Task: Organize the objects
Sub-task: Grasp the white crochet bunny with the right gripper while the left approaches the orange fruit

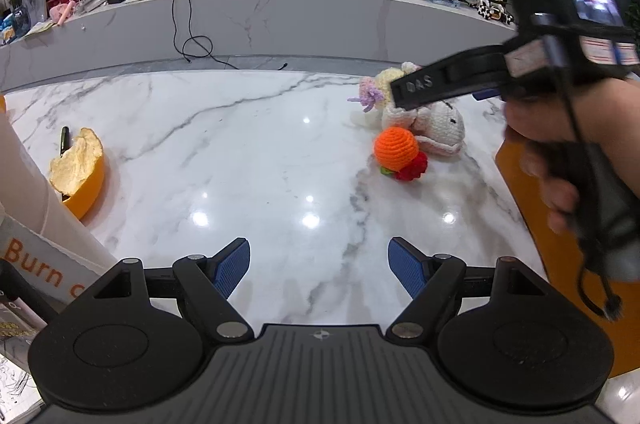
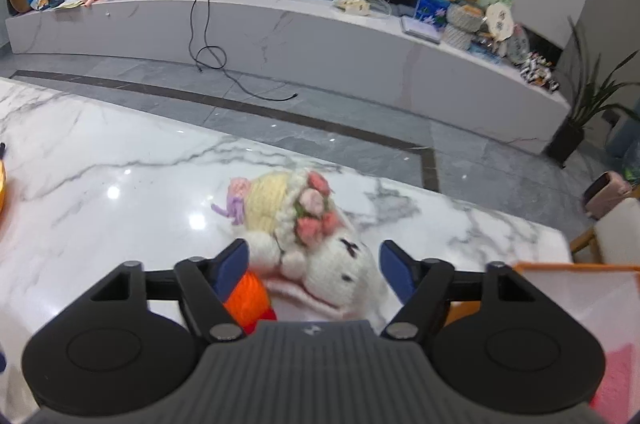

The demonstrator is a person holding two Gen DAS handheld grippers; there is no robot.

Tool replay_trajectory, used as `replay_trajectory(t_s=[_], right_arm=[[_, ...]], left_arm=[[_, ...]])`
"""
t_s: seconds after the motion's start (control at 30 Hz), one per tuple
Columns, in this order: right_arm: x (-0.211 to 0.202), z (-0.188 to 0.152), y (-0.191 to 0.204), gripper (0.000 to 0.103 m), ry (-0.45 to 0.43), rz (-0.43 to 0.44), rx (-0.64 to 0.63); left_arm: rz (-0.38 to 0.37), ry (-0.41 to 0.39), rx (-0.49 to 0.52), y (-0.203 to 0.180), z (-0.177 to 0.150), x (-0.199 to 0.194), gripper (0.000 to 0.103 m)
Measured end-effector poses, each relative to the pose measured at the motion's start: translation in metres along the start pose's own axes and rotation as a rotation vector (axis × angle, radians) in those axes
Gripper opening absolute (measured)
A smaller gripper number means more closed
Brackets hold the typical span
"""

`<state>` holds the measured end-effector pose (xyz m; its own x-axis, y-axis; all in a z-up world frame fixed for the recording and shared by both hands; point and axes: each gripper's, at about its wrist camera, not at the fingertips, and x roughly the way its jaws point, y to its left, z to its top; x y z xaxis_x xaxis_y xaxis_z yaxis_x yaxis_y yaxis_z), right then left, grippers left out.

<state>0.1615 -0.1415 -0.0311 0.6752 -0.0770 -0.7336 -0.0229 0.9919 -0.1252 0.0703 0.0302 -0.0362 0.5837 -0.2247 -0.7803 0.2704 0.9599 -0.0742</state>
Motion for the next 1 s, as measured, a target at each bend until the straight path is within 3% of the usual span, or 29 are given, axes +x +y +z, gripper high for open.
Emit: replay_trajectory(t_s=[0.17,0.27,0.4,0.67,0.87,1.0], right_arm=[[0.034,0.009,-0.002,0.093,0.028,0.047,0.025],[0.054,0.009,0.001,0.093,0.042,0.026,0.004],[0.068,-0.001,0.011,0.082,0.078,-0.013,-0.084],[0.026,-0.038,0.036,0.081,0.171,0.033,-0.156],[-0.014,-0.071,0.032,0.081,0.287,0.126,-0.052],[-0.032,-0.087,0.022,0.081,0.336,0.156,0.040]], left_arm=[[0.002,0.002,-0.004,0.003,0.002,0.001,0.090],[0.007,0.004,0.002,0.003,0.001,0.002,0.090],[0.020,0.017,0.016,0.003,-0.002,0.007,0.090],[0.034,0.059,0.063,-0.009,-0.014,0.018,0.090],[-0.028,0.088,0.120,-0.031,-0.043,0.012,0.090],[0.039,0.078,0.246,-0.053,-0.065,0.008,0.090]])
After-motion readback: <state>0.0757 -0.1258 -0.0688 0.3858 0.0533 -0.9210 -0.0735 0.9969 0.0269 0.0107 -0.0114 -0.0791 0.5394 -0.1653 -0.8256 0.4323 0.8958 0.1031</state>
